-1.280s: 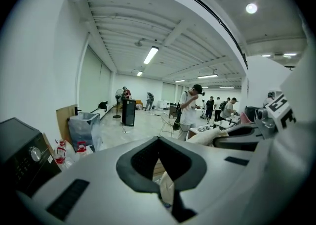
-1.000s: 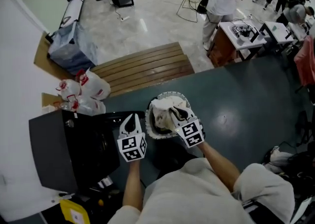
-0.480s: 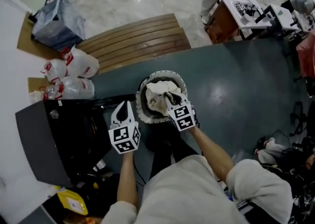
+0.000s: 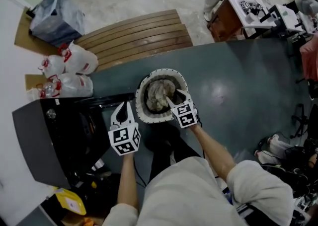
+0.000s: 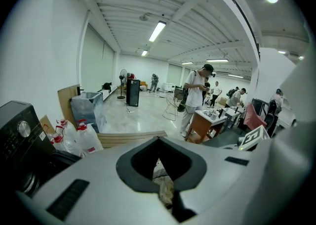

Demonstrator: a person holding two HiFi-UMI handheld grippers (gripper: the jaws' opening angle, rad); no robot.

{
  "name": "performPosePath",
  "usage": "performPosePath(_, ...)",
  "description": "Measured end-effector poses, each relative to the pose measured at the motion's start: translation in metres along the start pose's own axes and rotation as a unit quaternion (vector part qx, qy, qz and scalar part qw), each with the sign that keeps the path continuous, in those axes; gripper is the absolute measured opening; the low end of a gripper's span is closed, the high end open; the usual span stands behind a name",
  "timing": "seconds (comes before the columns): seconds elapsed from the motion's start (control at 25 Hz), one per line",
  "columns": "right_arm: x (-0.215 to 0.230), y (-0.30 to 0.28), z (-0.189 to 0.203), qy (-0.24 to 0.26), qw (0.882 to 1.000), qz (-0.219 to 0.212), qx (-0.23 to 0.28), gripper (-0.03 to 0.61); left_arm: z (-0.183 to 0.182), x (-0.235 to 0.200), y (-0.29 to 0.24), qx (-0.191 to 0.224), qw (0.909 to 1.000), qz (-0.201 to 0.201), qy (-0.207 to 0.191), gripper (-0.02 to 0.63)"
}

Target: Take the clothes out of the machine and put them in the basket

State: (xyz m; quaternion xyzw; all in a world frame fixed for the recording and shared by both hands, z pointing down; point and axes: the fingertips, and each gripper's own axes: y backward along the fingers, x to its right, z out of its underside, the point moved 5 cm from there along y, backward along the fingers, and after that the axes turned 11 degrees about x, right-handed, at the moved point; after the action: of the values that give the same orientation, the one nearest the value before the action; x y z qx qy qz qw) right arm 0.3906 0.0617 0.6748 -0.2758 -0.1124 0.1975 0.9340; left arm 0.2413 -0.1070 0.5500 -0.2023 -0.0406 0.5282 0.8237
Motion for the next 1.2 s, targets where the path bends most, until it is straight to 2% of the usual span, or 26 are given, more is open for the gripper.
performPosePath(0.16,-0.004,0.014,-0.022,0.01,1.0,0.002,0.027,0.163,-0.007,-0.006,0.007,0.01,0.9999,-0.005,0.002,0.018)
performPosePath(0.36,-0.02,0.035,-0.062,0.019,0.998,0.005,0.064,0.046,-0.023,-0.016,0.027,0.03,0.9994,-0.018,0.003,0.018)
performPosePath(0.64,-0.062,0.058,-0.123,0.055,0.991,-0.028,0.118,0.022,-0.057,-0.046,0.074,0.07,0.9958,-0.059,-0.001,0.018)
performPosePath(0.8,-0.091,0.061,-0.16,0.084,0.983,-0.067,0.15,0.021,-0.068,-0.069,0.107,0.094,0.9905,-0.1,0.0,0.018)
performPosePath(0.96,-0.144,0.059,-0.193,0.12,0.97,-0.122,0.173,0.021,-0.079,-0.102,0.151,0.117,0.9815,-0.151,0.007,0.018)
performPosePath(1.08,-0.198,0.056,-0.208,0.149,0.955,-0.181,0.181,0.021,-0.078,-0.128,0.19,0.129,0.9713,-0.199,0.017,0.018)
performPosePath(1.2,-0.254,0.053,-0.216,0.175,0.935,-0.247,0.187,0.021,-0.069,-0.151,0.234,0.136,0.9572,-0.254,0.026,0.018)
